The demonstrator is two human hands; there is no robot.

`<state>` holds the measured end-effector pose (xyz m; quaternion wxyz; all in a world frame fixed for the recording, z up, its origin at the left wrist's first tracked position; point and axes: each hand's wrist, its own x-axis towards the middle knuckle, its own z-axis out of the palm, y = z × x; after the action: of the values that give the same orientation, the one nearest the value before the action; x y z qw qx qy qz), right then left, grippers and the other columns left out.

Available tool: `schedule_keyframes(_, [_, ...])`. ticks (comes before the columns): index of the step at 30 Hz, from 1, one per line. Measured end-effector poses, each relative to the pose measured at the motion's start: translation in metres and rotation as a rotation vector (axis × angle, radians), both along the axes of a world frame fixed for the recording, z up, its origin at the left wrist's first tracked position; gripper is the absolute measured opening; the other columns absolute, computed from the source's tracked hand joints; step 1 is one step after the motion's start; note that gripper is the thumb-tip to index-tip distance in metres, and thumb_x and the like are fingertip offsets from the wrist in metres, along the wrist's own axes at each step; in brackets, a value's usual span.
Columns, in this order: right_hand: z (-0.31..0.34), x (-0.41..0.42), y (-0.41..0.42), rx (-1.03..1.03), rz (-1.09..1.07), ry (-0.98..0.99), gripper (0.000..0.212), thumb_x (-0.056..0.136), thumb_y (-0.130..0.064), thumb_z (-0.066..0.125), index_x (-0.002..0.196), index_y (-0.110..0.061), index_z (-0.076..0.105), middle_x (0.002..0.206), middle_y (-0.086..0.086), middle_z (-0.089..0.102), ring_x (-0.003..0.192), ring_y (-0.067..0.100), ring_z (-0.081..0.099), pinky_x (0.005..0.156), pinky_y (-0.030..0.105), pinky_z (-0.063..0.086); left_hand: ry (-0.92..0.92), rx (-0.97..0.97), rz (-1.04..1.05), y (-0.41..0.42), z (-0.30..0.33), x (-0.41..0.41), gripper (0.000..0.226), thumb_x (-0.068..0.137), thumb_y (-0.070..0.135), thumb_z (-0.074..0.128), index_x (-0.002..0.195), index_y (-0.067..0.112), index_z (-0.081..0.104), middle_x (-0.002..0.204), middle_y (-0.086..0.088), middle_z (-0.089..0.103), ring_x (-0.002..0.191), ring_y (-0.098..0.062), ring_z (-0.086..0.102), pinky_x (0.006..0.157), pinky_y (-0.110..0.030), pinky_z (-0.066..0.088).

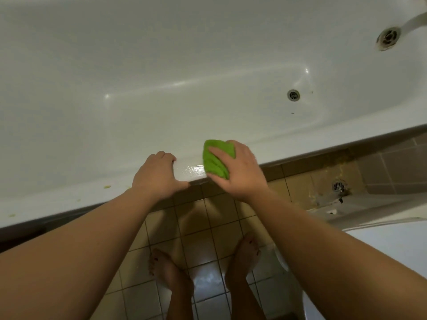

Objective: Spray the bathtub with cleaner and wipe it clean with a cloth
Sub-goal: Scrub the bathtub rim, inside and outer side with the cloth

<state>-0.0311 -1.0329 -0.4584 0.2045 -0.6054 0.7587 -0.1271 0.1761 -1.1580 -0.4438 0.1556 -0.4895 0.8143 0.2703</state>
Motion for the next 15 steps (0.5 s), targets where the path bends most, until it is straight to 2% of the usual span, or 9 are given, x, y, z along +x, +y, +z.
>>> schedule_keyframes(2, [0.001, -0.029, 0.011, 0.005, -0.083, 0.010, 0.067, 0.091, -0.060, 0.065, 0.151, -0.042, 0.043, 0.149, 0.015, 0.039, 0.136, 0.033, 0.036, 0.117, 0.048, 0.034, -0.005, 0.003, 0.006, -0.002, 0.001, 0.004, 0.086, 0.067, 0.063, 0.083, 0.137, 0.022, 0.053, 0.127, 0.004, 0.054, 0.120, -0.020, 0.048, 0.095, -0.039, 0.050])
schedule_keyframes(5, [-0.004, -0.068, 0.030, 0.004, -0.397, 0.087, 0.067, 0.093, -0.062, 0.060, 0.152, -0.039, 0.039, 0.147, 0.016, 0.036, 0.133, 0.036, 0.036, 0.113, 0.052, 0.038, -0.011, 0.004, 0.003, -0.004, 0.001, 0.010, 0.088, 0.066, 0.066, 0.082, 0.137, 0.022, 0.053, 0.128, 0.004, 0.054, 0.122, -0.020, 0.048, 0.095, -0.039, 0.050])
schedule_keyframes(7, [-0.008, -0.069, 0.027, -0.005, -0.621, 0.125, 0.068, 0.094, -0.062, 0.055, 0.153, -0.034, 0.038, 0.144, 0.017, 0.034, 0.131, 0.039, 0.035, 0.113, 0.055, 0.037, -0.015, 0.005, 0.010, -0.004, 0.000, 0.013, 0.089, 0.065, 0.067, 0.082, 0.136, 0.022, 0.053, 0.128, 0.004, 0.054, 0.122, -0.020, 0.048, 0.095, -0.038, 0.049])
schedule_keyframes(9, [-0.009, -0.048, 0.010, 0.030, -0.735, 0.146, 0.067, 0.094, -0.061, 0.052, 0.153, -0.032, 0.038, 0.146, 0.020, 0.034, 0.134, 0.041, 0.034, 0.116, 0.057, 0.032, -0.016, 0.005, 0.014, -0.004, 0.001, 0.014, 0.090, 0.066, 0.068, 0.082, 0.137, 0.022, 0.052, 0.129, 0.004, 0.053, 0.123, -0.020, 0.047, 0.095, -0.038, 0.049])
schedule_keyframes(11, [-0.008, -0.011, -0.007, 0.061, -0.650, 0.135, 0.065, 0.094, -0.060, 0.051, 0.152, -0.032, 0.040, 0.149, 0.022, 0.034, 0.138, 0.042, 0.032, 0.118, 0.056, 0.029, -0.016, 0.005, 0.010, -0.005, 0.001, 0.015, 0.090, 0.067, 0.067, 0.082, 0.138, 0.021, 0.052, 0.130, 0.003, 0.053, 0.123, -0.020, 0.047, 0.095, -0.038, 0.049])
schedule_keyframes(15, [-0.012, 0.049, -0.009, -0.025, -0.085, 0.050, 0.064, 0.091, -0.061, 0.058, 0.149, -0.037, 0.046, 0.144, 0.018, 0.042, 0.130, 0.039, 0.041, 0.111, 0.055, 0.037, -0.009, -0.007, 0.010, -0.006, 0.002, 0.021, 0.088, 0.066, 0.064, 0.084, 0.136, 0.020, 0.053, 0.125, 0.001, 0.054, 0.119, -0.022, 0.049, 0.092, -0.038, 0.049])
